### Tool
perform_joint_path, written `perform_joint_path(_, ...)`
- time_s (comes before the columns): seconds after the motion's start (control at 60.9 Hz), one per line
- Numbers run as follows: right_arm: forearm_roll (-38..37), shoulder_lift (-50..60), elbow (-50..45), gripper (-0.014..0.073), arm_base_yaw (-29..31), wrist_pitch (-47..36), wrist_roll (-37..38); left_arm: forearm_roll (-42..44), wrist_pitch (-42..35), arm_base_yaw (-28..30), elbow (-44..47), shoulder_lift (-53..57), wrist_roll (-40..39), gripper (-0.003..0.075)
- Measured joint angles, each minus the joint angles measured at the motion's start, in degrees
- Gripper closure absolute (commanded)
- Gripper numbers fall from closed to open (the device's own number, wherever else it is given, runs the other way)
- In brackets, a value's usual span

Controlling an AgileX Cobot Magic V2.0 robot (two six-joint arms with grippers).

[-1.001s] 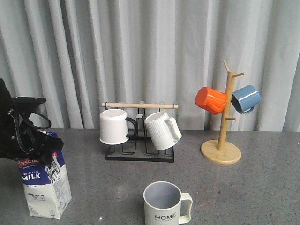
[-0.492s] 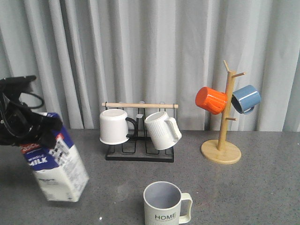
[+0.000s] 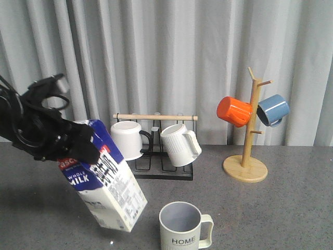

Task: Place milk next to cup
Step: 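Carry the milk carton with the left gripper beside the white mug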

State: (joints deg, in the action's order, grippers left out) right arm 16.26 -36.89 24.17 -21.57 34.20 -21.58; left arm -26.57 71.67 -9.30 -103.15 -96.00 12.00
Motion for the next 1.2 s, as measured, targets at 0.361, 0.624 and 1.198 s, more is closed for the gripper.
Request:
perform_joint_path(0.361,0.04,0.0,0.0,0.0599,0.0,0.0,0.0,5.9,0.07,-7.43,0.0,-4.75,-2.27,0.07)
perform_joint_path(0.624,0.04,0.0,0.0,0.0599,0.0,0.0,0.0,10.33,0.01,-10.3,0.0,-7.84,-3.48,0.0686)
perform_joint_path(1.198,0.04,0.0,0.0,0.0599,0.0,0.0,0.0,10.21,0.01,-11.17,0.0,-7.66,-4.05,0.0265)
